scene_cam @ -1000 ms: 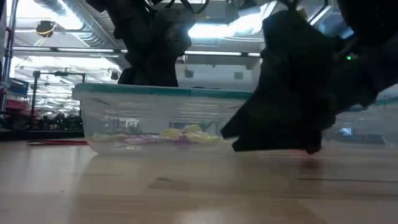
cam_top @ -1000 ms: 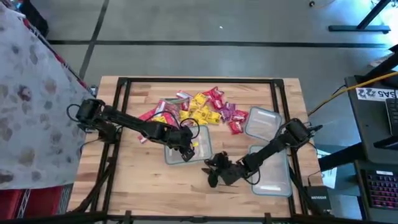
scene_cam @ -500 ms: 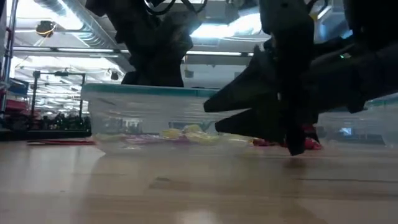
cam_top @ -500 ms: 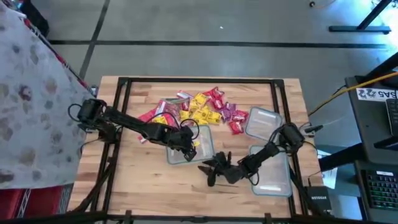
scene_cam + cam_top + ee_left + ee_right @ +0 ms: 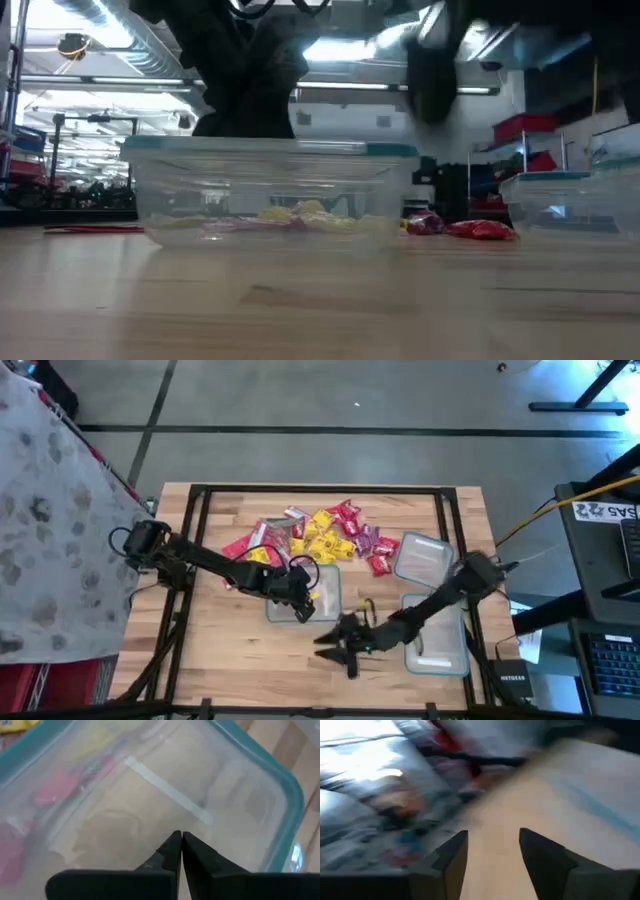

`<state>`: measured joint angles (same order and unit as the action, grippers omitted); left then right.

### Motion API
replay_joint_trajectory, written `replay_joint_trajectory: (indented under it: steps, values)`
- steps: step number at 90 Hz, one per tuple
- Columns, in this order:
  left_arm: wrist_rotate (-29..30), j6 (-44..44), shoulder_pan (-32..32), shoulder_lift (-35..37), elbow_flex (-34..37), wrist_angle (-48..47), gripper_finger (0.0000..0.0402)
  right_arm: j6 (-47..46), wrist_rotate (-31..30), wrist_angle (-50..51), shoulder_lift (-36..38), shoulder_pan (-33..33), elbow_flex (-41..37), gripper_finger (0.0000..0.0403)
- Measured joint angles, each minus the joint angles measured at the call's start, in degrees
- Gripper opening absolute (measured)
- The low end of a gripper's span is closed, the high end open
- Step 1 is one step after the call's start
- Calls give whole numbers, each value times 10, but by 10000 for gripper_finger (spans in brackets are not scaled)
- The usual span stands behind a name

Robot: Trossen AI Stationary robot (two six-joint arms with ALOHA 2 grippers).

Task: Sort candy
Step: Open the rectangular transparent bin

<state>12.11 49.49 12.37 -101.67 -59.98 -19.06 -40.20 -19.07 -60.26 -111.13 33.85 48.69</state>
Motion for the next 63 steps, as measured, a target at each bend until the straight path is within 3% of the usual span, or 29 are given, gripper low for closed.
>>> replay_joint_trajectory:
  steps: [12, 21, 47, 56, 63]
  values:
    - [-4, 0, -5, 0, 0, 7, 0, -23, 27, 225, 41, 16, -10, 139]
    - [-7, 0, -4, 0, 0, 15, 0, -76, 17, 358, 135, 11, -3, 131]
    - [-2, 1, 10, -2, 0, 37, 0, -237, -5, 760, 275, -70, -3, 89]
    - [2, -1, 10, -2, 0, 37, 0, -235, 21, 822, 262, -102, -9, 54]
    - [6, -5, 7, -2, 0, 37, 0, -223, 58, 803, 255, -129, -4, 24]
